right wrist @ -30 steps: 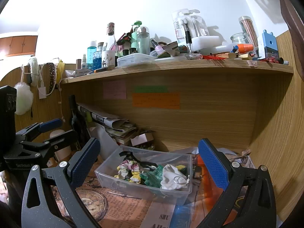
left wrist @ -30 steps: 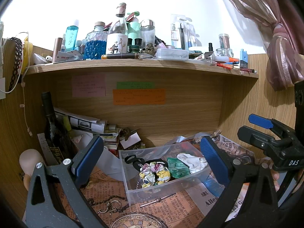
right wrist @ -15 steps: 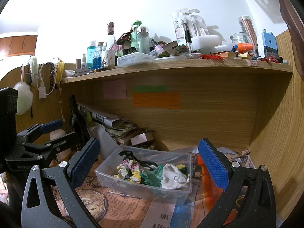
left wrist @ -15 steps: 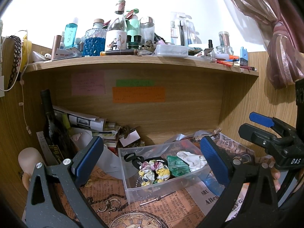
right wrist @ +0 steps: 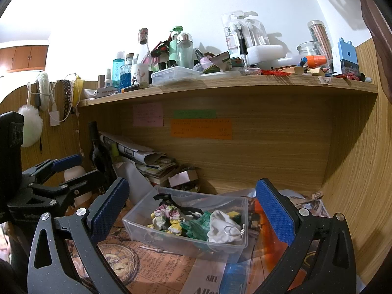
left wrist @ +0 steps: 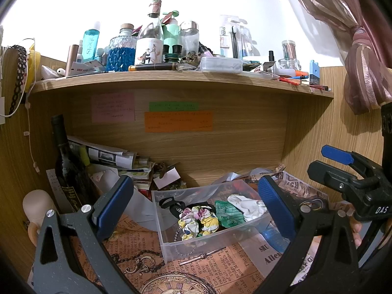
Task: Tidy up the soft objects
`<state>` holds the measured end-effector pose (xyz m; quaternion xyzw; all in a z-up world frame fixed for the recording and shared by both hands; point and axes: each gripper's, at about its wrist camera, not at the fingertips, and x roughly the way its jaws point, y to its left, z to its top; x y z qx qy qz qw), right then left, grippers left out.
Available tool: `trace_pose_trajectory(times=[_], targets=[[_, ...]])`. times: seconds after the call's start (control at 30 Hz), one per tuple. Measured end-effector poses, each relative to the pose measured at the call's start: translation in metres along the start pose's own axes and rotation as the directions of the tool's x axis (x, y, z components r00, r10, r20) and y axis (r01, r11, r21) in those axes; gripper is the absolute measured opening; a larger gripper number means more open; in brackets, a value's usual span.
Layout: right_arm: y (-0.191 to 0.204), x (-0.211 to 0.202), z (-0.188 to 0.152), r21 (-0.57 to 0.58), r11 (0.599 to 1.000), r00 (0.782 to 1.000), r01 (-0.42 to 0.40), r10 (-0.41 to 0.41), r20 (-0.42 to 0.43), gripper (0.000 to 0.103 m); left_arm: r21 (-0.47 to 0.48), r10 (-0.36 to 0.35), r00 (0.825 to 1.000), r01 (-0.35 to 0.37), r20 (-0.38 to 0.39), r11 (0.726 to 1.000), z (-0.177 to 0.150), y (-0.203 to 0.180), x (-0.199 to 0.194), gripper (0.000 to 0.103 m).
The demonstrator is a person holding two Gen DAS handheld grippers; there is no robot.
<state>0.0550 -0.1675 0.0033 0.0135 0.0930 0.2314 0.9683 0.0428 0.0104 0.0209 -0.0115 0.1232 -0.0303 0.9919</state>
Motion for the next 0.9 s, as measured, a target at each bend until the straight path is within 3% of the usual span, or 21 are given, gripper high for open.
trace_pose_trajectory(times=[0.9], targets=[[-0.0061,0.0042,-0.0071,0.009,1.0,1.0,0.008,-0.008,-0.024,0.103,-0.018,-0.017,1.0,0.017,-0.026,1.0,-0.0033,0.0007,0.007,0.103]])
